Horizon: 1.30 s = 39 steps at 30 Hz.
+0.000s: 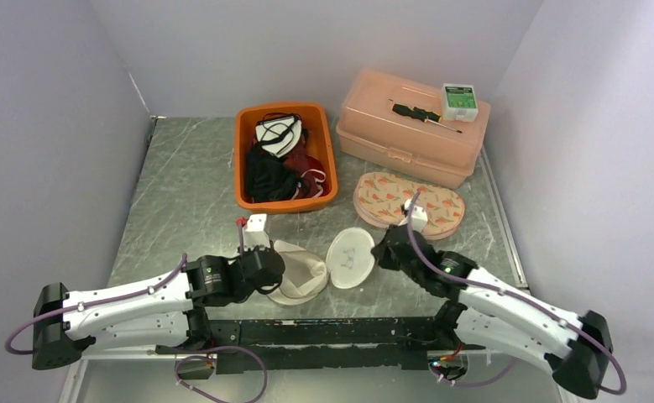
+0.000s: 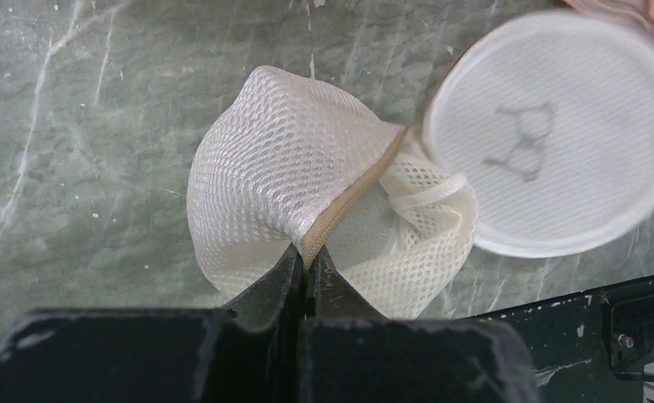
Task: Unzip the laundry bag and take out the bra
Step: Close the laundry bag at the center of the board.
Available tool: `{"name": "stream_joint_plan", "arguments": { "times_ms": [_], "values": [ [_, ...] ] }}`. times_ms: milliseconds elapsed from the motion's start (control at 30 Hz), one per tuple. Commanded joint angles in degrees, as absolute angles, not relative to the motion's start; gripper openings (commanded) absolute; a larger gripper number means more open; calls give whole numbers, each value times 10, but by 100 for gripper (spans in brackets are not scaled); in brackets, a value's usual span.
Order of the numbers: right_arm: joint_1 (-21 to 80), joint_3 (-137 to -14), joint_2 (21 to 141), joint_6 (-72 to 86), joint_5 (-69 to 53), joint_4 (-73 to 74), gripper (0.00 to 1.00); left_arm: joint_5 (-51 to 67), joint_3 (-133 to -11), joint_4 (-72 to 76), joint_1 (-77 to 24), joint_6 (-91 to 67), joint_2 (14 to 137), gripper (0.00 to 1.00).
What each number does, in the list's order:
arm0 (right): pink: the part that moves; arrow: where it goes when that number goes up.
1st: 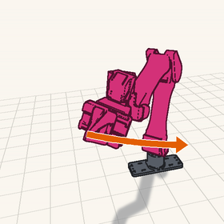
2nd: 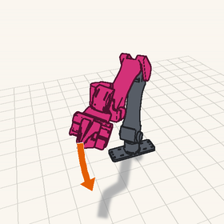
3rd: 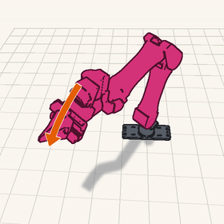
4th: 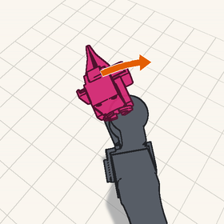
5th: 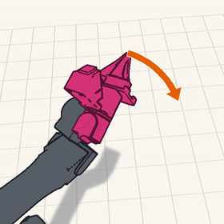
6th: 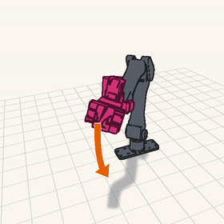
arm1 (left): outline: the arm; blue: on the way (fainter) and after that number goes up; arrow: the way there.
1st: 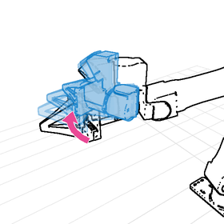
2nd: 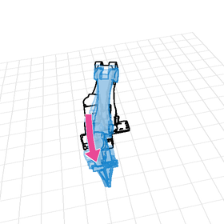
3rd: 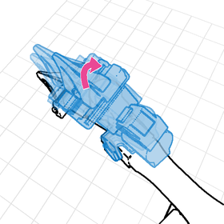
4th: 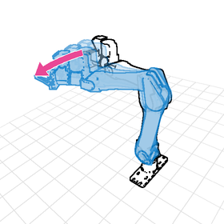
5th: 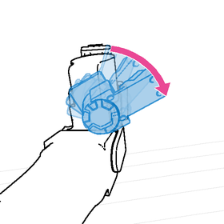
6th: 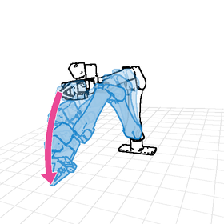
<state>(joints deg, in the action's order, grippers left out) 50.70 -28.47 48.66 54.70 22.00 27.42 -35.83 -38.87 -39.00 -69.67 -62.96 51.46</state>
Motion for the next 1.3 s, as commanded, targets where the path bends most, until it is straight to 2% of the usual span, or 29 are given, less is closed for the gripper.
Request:
{"name": "stream_joint_plan", "arguments": {
  "times_ms": [0, 300, 600, 700, 800, 933, 1000, 1100, 1267],
  "values": [
    [509, -388, 418, 409, 202, 272, 0, -370, -432, -370, -697, -594, 513, 3],
    [509, -555, 377, 272, 60, 232, 0, -402, -547, -386, -697, -530, 523, 3],
    [509, -604, 323, 272, -69, 126, 0, -412, -557, -366, -696, -520, 503, 3],
    [509, -613, 341, 286, -26, 167, 0, -362, -532, -373, -682, -557, 540, 3],
    [510, -630, 390, 306, 117, 303, 0, -306, -516, -390, -673, -593, 592, 3],
    [509, -640, 451, 310, 249, 418, 0, -317, -554, -420, -673, -572, 594, 3],
    [510, -664, 451, 288, 243, 410, 0, -338, -587, -408, -673, -529, 562, 3],
    [510, -688, 410, 244, 184, 323, 0, -349, -617, -348, -674, -464, 511, 3],
    [509, -705, 418, 232, 198, 326, 0, -325, -582, -310, -673, -464, 519, 3]
  ]
}}
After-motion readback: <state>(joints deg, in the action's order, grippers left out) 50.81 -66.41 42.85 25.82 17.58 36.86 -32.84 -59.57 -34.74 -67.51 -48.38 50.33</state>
